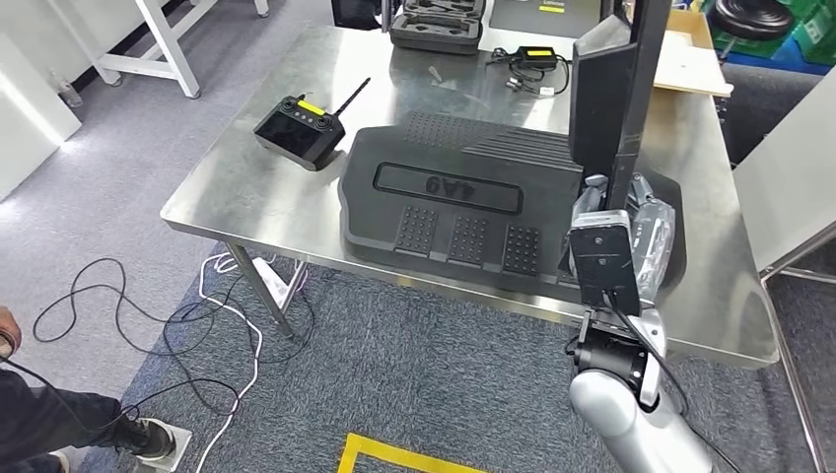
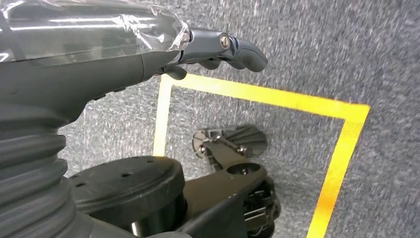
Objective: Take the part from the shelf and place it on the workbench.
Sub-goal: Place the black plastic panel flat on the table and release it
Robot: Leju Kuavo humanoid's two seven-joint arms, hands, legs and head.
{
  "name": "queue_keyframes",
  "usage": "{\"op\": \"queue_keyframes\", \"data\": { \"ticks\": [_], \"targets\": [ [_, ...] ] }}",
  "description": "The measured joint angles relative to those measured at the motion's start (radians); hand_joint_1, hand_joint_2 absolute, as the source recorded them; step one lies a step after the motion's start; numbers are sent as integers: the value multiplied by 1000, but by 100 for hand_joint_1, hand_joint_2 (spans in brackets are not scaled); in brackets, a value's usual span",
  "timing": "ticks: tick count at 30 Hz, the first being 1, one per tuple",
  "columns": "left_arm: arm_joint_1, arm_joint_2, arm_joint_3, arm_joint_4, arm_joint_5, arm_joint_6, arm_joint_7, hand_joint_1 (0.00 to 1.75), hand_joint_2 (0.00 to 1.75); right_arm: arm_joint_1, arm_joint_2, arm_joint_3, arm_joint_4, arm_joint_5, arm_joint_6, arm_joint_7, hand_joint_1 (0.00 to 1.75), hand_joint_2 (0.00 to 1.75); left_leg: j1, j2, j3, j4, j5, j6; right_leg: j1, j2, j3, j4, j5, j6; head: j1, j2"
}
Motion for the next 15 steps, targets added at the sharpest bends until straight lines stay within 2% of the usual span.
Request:
{"op": "queue_keyframes", "data": {
  "ticks": [1,2,3,6,8,9,11,12,13,14,15],
  "targets": [
    [0,0,0,0,0,0,0,0,175,0,0,0,0,0,0,1,175,175,-1,-1,6,2,-6,-4,1,-1,25,-64,34,-3,4,0],
    [-1,0,0,0,0,-1,0,0,175,-1,0,0,0,0,0,1,175,175,-3,-1,9,4,-12,-9,3,-1,44,-114,54,-7,6,0],
    [-1,0,0,0,0,-1,0,0,175,-2,-1,0,0,0,0,2,175,175,-4,-1,10,5,-15,-15,5,-1,54,-141,58,-12,7,0],
    [-1,0,0,0,0,-2,0,0,175,-3,-2,0,0,0,0,7,175,175,-5,0,15,4,-22,-31,6,3,61,-153,50,-28,2,0],
    [-2,0,0,0,0,-3,0,0,175,-4,-2,0,0,0,0,10,175,175,-5,0,4,45,-48,-42,1,1,73,-161,49,-39,-6,0],
    [-2,0,0,0,0,-3,0,0,175,-5,-2,0,0,0,0,10,175,175,-3,0,-19,96,-72,-47,0,-1,78,-164,47,-45,-11,0],
    [0,0,0,0,0,-3,0,0,175,-8,-2,1,1,0,0,12,175,175,0,1,-92,229,-120,-55,2,-3,85,-164,40,-53,-22,0],
    [2,0,0,0,0,-3,0,0,175,-8,-2,1,1,1,0,15,175,175,1,1,-123,276,-127,-57,2,-3,89,-164,36,-54,-25,0],
    [3,0,0,0,-1,-3,0,0,175,-9,-2,2,1,1,0,18,175,175,1,1,-138,288,-114,-57,3,-3,93,-164,33,-54,-27,0],
    [4,0,0,0,-1,-3,0,0,175,-10,-2,2,1,2,0,21,175,175,1,1,-135,260,-83,-55,3,-2,99,-163,28,-53,-29,0],
    [4,0,0,0,-2,-3,0,0,175,-12,-2,2,2,4,0,26,175,175,1,1,-113,198,-38,-52,3,-1,107,-163,22,-50,-31,0]
  ]
}}
